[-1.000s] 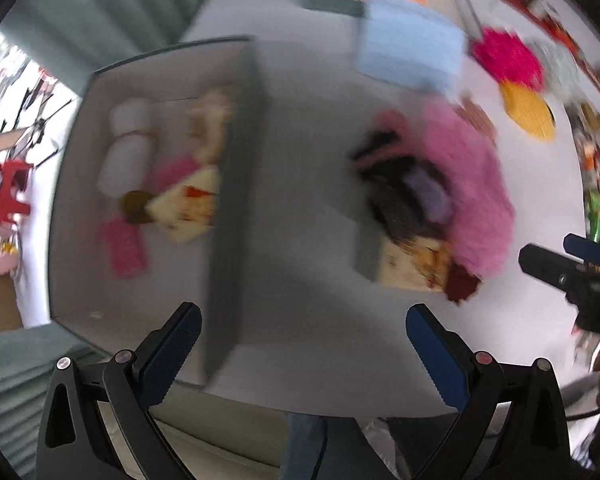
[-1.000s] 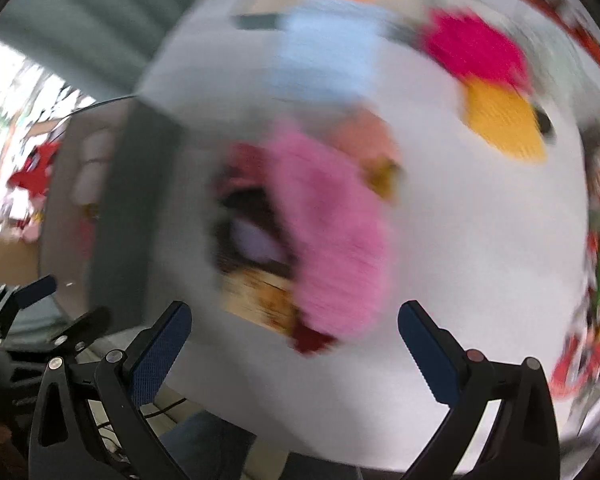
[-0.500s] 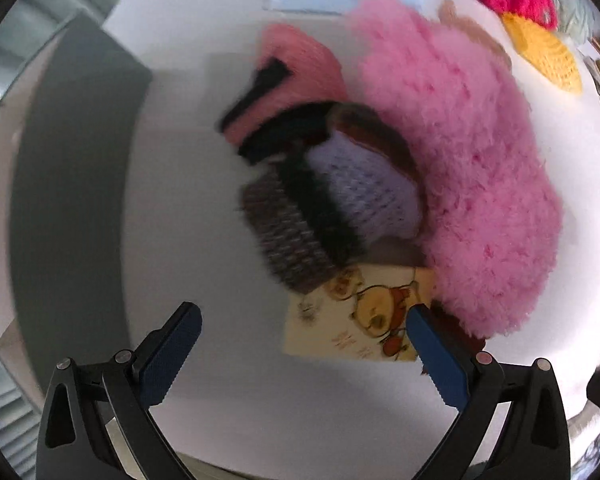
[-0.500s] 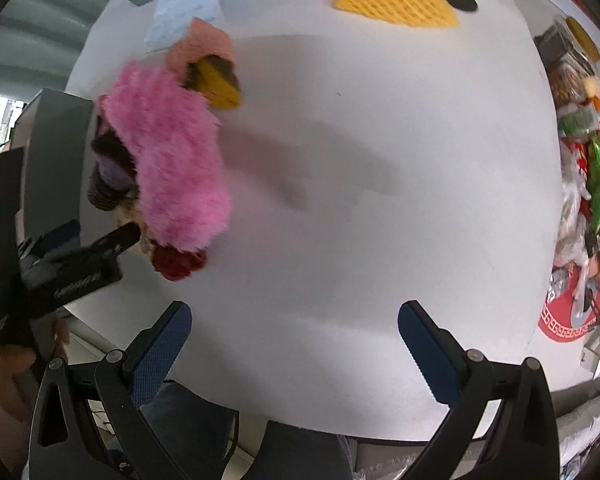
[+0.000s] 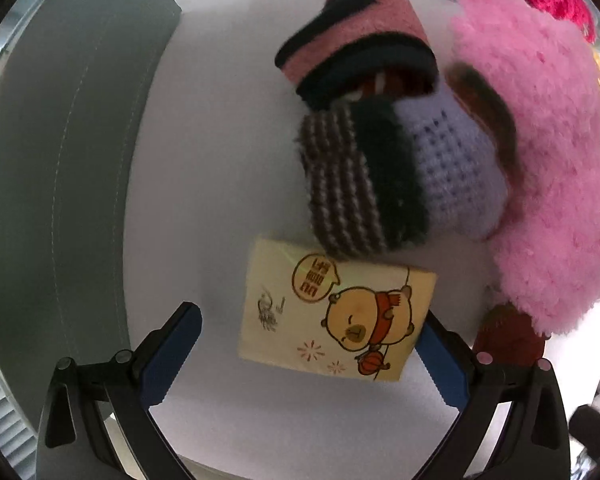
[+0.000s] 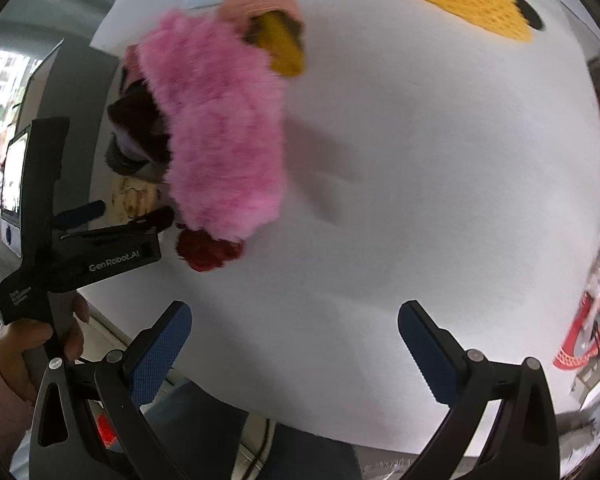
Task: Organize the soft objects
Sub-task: 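Grasp the bear-print snack box with the left tool while the right tool grasps the red flower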
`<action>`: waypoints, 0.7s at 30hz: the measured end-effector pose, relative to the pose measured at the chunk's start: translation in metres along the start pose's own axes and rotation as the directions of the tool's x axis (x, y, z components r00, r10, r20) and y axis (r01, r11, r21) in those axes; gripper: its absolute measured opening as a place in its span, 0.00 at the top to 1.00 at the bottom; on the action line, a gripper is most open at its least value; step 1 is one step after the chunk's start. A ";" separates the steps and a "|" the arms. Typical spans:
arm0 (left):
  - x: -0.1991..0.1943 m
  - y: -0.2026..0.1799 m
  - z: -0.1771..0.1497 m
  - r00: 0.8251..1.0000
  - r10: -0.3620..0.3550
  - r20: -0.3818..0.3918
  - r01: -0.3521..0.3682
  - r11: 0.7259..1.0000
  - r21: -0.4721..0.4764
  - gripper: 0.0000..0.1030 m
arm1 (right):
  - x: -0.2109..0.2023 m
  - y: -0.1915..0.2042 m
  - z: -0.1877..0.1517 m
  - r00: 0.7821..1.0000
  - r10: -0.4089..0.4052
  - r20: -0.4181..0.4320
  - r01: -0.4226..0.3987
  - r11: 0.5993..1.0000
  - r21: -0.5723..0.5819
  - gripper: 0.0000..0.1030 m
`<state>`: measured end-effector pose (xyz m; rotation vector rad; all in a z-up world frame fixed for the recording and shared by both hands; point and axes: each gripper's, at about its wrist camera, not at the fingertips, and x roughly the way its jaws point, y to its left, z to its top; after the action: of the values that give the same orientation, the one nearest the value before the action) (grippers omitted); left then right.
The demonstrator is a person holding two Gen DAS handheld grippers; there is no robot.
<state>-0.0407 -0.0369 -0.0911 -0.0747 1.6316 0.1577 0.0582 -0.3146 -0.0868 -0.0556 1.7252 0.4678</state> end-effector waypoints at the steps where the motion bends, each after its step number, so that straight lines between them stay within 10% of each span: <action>1: -0.001 -0.001 0.001 1.000 0.001 0.005 -0.001 1.000 0.001 0.00 | 0.005 0.006 0.003 1.000 0.003 -0.003 -0.003 1.000 -0.011 0.00; 16: -0.005 0.016 0.042 0.995 -0.070 -0.067 0.070 0.998 -0.005 0.00 | 0.061 0.063 0.030 1.000 0.003 0.013 -0.002 0.999 -0.042 0.06; 21: 0.001 0.016 0.063 0.997 -0.063 -0.054 0.062 0.998 -0.006 0.00 | 0.060 0.090 0.034 0.998 -0.042 0.038 0.045 0.996 -0.080 0.59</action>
<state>0.0190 -0.0122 -0.0946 -0.1344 1.6811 0.1122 0.0507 -0.2078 -0.1235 -0.1422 1.6659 0.5033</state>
